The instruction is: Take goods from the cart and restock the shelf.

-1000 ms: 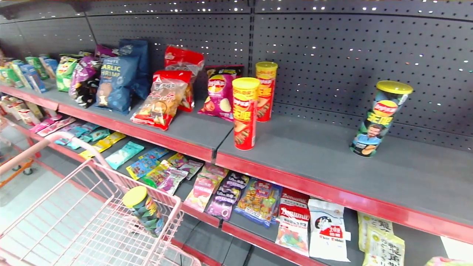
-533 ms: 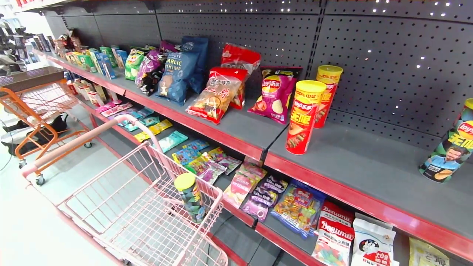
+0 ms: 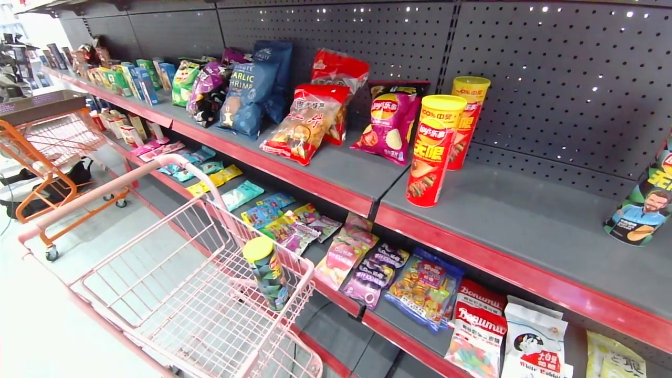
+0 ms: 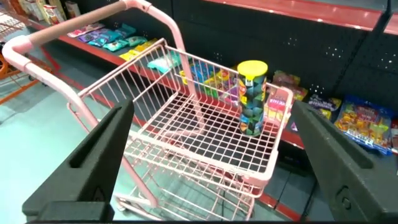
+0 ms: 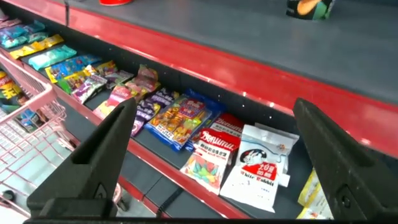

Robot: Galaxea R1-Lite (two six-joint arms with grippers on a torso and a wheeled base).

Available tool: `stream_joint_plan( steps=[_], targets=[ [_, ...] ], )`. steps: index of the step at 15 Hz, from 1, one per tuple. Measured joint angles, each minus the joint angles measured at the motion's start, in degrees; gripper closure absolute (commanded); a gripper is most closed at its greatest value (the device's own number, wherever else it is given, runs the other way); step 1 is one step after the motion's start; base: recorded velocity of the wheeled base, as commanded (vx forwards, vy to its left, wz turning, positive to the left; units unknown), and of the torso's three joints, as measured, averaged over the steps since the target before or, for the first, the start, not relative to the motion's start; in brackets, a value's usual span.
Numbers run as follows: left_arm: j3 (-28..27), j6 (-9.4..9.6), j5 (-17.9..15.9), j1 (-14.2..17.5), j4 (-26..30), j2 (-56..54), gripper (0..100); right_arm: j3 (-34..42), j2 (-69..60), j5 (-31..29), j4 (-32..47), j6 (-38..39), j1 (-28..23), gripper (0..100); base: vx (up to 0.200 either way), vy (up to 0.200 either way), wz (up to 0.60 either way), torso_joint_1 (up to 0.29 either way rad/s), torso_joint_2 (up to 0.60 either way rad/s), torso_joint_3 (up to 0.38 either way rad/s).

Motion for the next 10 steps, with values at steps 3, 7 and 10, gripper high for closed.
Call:
stream_joint_plan(
  steps=[3,7,10],
  targets=[
    [0.0,-0.02,0.0,0.0,0.0,0.0,0,0.0,0.0,-0.3,-0.1,2.0,0.0,0,0.000,0.000,0.00,-0.157,0.40,0.233],
    [0.0,0.00,0.0,0.0,0.0,0.0,0,0.0,0.0,-0.3,-0.1,2.1,0.0,0,0.000,0.000,0.00,-0.200,0.54,0.332],
    [0.0,0.00,0.0,0.0,0.0,0.0,0,0.0,0.0,-0.3,-0.1,2.1,0.0,0,0.000,0.000,0.00,-0.196,0.54,0.351]
  ],
)
